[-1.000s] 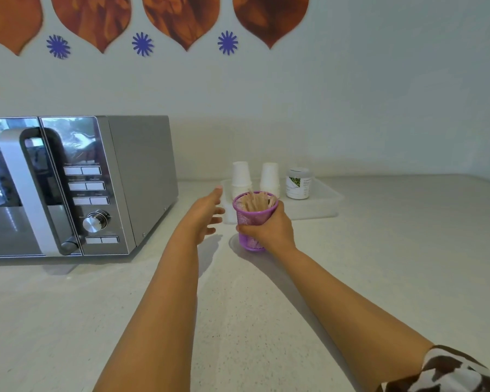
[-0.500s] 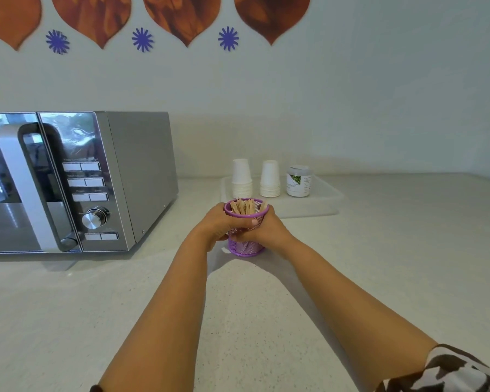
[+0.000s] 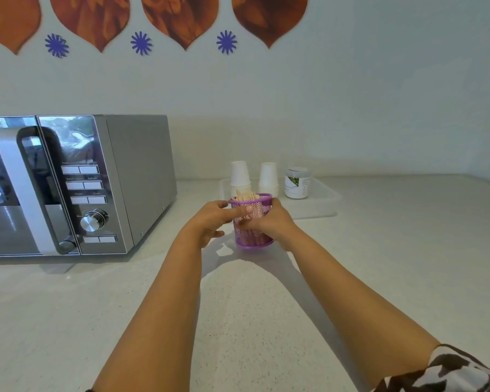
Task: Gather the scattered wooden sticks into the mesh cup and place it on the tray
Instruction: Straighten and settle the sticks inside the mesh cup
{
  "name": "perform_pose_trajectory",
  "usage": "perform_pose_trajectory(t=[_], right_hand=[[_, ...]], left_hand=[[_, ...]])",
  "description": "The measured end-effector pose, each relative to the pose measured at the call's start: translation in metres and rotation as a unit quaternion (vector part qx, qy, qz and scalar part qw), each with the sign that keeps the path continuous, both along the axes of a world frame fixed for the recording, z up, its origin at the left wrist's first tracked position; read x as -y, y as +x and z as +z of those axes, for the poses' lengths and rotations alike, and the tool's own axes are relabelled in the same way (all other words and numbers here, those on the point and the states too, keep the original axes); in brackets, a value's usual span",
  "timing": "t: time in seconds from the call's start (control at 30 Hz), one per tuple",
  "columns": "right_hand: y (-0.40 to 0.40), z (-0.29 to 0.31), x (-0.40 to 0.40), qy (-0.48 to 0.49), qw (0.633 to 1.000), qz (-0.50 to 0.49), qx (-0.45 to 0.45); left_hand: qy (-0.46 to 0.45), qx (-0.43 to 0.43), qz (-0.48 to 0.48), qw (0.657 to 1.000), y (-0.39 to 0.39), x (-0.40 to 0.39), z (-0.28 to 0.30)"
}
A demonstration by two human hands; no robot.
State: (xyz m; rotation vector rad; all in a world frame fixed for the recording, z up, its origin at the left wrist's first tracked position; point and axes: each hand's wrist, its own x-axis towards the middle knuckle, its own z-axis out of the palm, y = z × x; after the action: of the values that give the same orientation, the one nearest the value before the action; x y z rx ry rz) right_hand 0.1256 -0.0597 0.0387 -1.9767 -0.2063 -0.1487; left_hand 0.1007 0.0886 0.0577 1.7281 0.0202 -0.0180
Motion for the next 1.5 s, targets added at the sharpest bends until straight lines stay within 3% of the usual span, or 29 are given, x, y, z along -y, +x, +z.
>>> perform_pose_trajectory(t=[0.27,0.37,0.5,0.7,0.77,0.87,1.5], right_hand=[[0.004,-0.006,-0.001,-0.022,0.998,-0.044,0.043],[0.005,-0.008,-0.007,-0.073,0.995,-0.031,0.062],[0.003,-0.011,-0.012,-0.094,0.993,0.009,0.073],[0.004,-0.014,0.008,0.005,0.988,0.151,0.037],[0.005,-0.014,0.011,0.017,0.991,0.12,0.051],[0.005,-0.013,0.013,0.027,0.997,-0.001,0.071],[0.009,-0.015,0.013,-0.048,0.998,-0.024,0.04]], left_hand=[[-0.006,-0.004,-0.004,1.0,-0.001,0.004,0.0],[-0.001,-0.003,-0.032,0.999,-0.001,0.009,-0.003],[-0.017,0.016,-0.011,1.0,-0.001,0.016,-0.012],[0.004,0.067,-0.017,0.998,-0.003,0.013,-0.009],[-0.003,0.051,-0.039,0.998,-0.003,0.01,-0.007],[-0.033,0.03,-0.041,0.998,0.0,0.006,-0.007],[-0.003,0.009,-0.039,0.999,0.003,0.005,-0.009]])
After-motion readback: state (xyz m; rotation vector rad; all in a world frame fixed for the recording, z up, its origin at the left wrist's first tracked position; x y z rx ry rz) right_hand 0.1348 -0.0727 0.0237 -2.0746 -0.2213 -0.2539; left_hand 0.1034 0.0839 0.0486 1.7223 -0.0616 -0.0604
